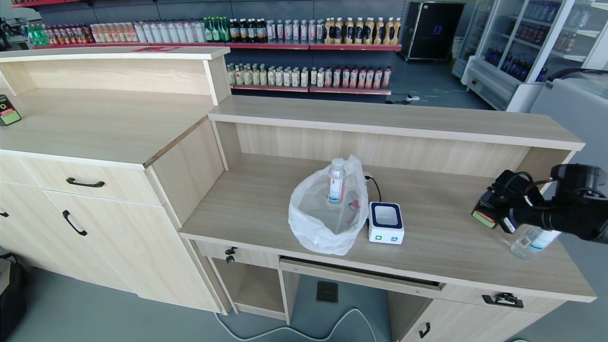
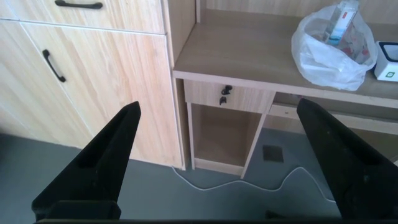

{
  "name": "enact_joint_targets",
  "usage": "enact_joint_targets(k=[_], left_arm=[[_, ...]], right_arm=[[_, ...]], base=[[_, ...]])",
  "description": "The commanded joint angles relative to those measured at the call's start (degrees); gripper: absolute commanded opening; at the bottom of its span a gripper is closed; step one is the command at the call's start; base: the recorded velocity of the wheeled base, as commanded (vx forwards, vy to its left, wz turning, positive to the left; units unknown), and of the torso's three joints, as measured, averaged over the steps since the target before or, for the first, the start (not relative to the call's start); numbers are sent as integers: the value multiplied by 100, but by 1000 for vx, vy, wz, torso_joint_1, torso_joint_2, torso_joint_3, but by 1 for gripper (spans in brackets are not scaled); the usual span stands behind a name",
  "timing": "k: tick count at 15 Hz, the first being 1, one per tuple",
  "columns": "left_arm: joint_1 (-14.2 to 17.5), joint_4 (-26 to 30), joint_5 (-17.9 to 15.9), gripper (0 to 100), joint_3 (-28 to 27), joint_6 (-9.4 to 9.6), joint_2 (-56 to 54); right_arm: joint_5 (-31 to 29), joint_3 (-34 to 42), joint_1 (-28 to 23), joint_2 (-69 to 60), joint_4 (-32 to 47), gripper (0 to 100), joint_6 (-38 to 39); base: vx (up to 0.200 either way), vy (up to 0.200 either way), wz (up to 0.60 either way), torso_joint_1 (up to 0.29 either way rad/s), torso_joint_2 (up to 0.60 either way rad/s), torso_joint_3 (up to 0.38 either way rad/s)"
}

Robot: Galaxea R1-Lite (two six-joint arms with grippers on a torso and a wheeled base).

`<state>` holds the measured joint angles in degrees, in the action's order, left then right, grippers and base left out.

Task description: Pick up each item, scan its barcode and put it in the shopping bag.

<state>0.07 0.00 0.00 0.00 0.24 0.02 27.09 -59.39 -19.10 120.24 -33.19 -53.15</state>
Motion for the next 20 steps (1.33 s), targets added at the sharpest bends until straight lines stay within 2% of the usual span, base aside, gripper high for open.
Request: enact_joint_targets(k=[1, 2, 3, 4, 5, 6, 7, 8, 9, 10, 12, 14, 15, 18, 20], left_arm=[[1, 0, 0, 100, 0, 2, -2], [1, 0, 0, 100, 0, 2, -2], [1, 0, 0, 100, 0, 2, -2], [1, 0, 0, 100, 0, 2, -2], [1, 0, 0, 100, 0, 2, -2], [1, 0, 0, 100, 0, 2, -2], [1, 0, 0, 100, 0, 2, -2], [1, 0, 0, 100, 0, 2, -2], [1, 0, 0, 100, 0, 2, -2], [1, 0, 0, 100, 0, 2, -2], [1, 0, 0, 100, 0, 2, -2], [1, 0, 0, 100, 0, 2, -2], [1, 0, 0, 100, 0, 2, -2], [1, 0, 0, 100, 0, 2, -2], [1, 0, 0, 100, 0, 2, -2]], right_arm=[[51, 1263, -225, -2294, -56, 0, -582], [596, 1597, -296, -3032, -29, 0, -1224], [877, 1694, -296, -3243, -29, 0, -1452], [1580, 1852, -234, -3744, 15, 0, -2437], [1774, 1861, -199, -3832, 68, 0, -2832], [2477, 2037, 38, -4078, 437, 0, -4221], [2626, 2169, 188, -4210, 656, 0, -4924], [2661, 2345, 319, -4386, 692, 0, -5944], [2661, 2353, 328, -4403, 692, 0, -6005], [2670, 2468, 636, -4588, 674, 0, -7508], [2679, 2512, 1163, -4641, 665, 0, -8616], [2679, 2494, 2130, -4641, 445, 0, -9002], [2679, 2520, 2622, -4632, -143, 0, -9064], [2635, 2766, 3369, -4623, -1532, 0, -9055], [2661, 3083, 3589, -4658, -1752, 0, -9055]], base=[[0, 0, 0, 0, 0, 0], [0, 0, 0, 0, 0, 0], [0, 0, 0, 0, 0, 0], [0, 0, 0, 0, 0, 0], [0, 0, 0, 0, 0, 0], [0, 0, 0, 0, 0, 0], [0, 0, 0, 0, 0, 0], [0, 0, 0, 0, 0, 0], [0, 0, 0, 0, 0, 0], [0, 0, 0, 0, 0, 0], [0, 0, 0, 0, 0, 0], [0, 0, 0, 0, 0, 0], [0, 0, 0, 0, 0, 0], [0, 0, 0, 0, 0, 0], [0, 0, 0, 0, 0, 0]])
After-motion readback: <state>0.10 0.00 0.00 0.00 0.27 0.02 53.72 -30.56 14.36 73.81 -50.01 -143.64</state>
